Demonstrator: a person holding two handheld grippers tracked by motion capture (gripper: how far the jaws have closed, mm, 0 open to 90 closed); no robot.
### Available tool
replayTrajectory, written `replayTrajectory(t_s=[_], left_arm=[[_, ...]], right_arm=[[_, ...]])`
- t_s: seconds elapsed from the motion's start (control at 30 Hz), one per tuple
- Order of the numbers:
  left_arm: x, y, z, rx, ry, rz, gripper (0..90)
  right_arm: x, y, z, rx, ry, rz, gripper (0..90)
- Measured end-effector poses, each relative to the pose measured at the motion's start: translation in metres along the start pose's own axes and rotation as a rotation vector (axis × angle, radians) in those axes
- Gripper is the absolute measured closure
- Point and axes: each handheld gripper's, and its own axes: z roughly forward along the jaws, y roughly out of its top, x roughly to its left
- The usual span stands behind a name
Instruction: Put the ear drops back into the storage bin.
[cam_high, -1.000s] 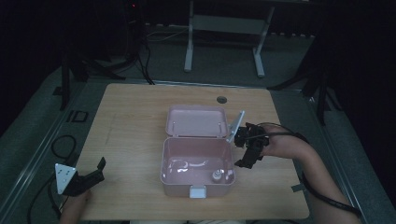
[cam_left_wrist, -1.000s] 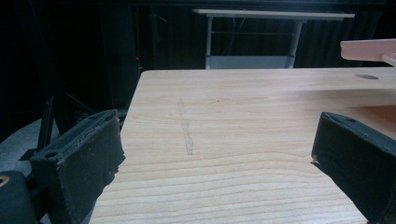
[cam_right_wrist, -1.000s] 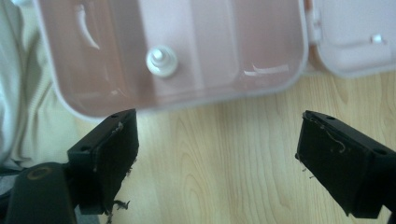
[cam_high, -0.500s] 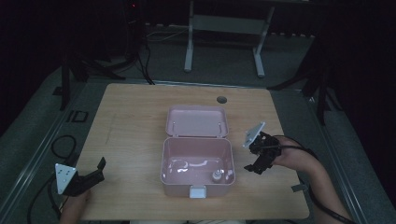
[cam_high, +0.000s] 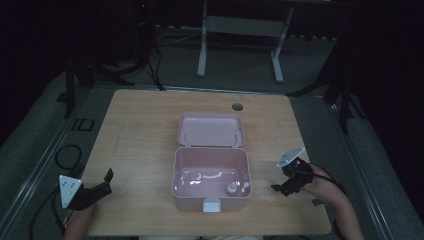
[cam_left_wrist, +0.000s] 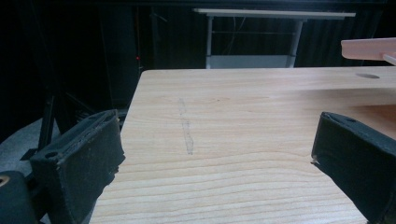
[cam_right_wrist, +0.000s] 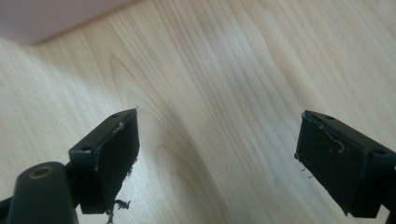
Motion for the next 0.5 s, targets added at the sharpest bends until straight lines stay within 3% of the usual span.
replayTrajectory(t_s=[0.03,0.1,0.43,0.5], left_arm=[[0.000,0.000,0.000,0.000,0.000,0.000,2.0],[0.000,0.000,0.000,0.001,0.000,0.002,2.0],[0.000,0.000,0.000,0.002,0.001,0.001,2.0],[0.000,0.000,0.000,0.001,0.001,-0.001,2.0]], right_arm=[[0.000,0.000,0.000,0.000,0.000,0.000,13.1],[-0.002,-0.014,0.004,-0.034,-0.028,0.054,12.9],[-0.002,-0.044,0.017,-0.132,-0.144,0.191,12.1],[-0.001,-0.049,0.019,-0.145,-0.186,0.213,12.1]])
